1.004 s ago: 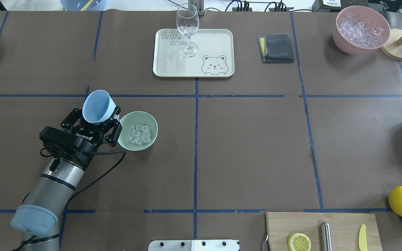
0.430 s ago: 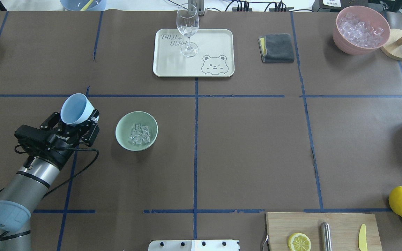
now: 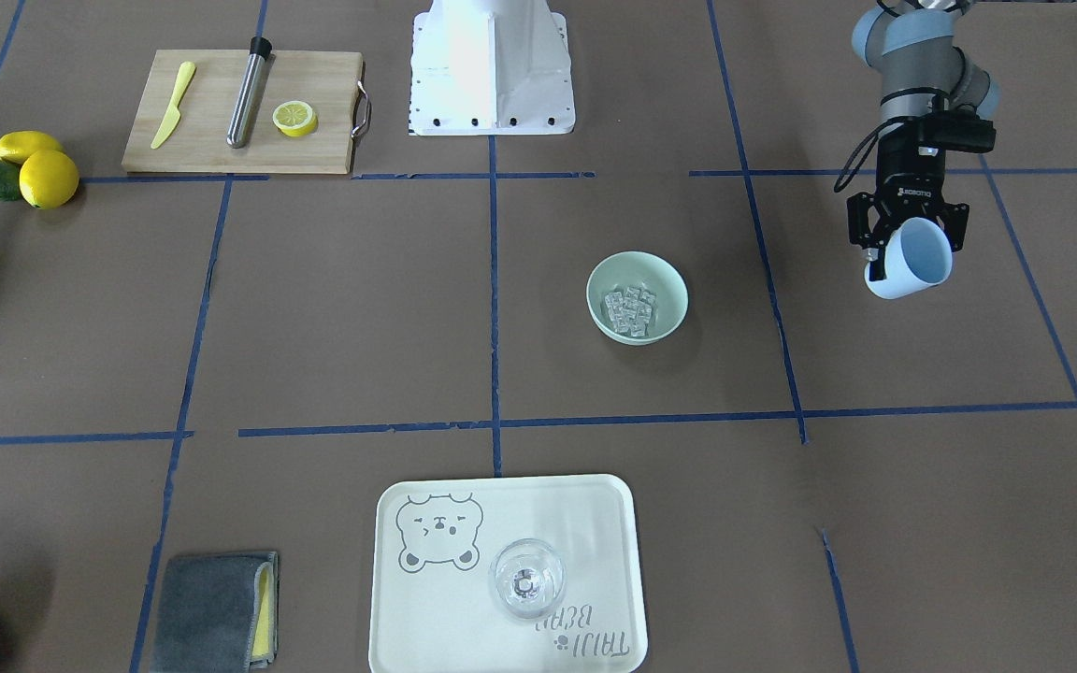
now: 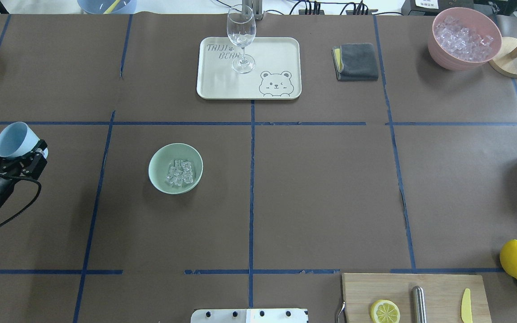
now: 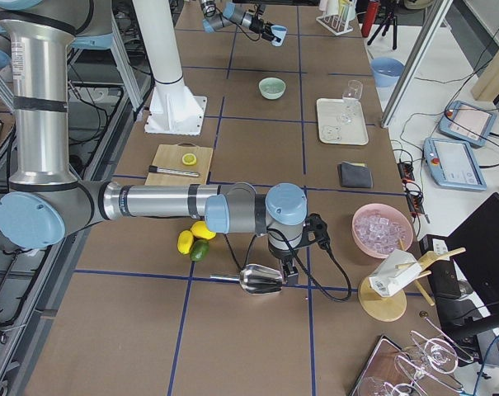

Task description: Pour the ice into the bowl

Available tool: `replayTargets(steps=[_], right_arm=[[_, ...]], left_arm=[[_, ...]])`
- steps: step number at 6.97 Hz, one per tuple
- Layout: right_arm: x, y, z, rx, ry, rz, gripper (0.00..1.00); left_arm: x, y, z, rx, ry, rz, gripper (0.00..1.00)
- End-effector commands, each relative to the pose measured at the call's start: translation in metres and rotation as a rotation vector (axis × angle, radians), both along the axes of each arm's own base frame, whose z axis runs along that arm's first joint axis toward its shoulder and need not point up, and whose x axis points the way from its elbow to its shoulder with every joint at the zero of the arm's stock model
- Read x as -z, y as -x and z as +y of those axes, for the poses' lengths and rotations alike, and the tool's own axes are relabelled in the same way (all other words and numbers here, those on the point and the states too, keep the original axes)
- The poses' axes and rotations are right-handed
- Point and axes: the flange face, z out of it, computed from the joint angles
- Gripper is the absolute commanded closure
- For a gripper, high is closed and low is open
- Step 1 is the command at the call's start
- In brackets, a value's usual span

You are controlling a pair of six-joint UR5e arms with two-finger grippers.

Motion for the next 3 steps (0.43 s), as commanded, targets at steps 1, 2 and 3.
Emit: replayTargets(steps=[1,2,3], right_arm=[[0.0,0.001,0.0,0.001,0.0,0.0,0.0],[-0.001,0.001,0.0,0.001,0.002,0.0,0.0],[-0.002,0.001,0.0,0.001,0.003,0.0,0.0]], left_arm=[[-0.057,0.007,-0.004,0.063,0.056,-0.039,1.0],[-0.063,0.002,-0.008,0.099,0.046,-0.051,1.0],[-0.067,-0.006,-0.012,0.123,0.044,-0.044,1.0]])
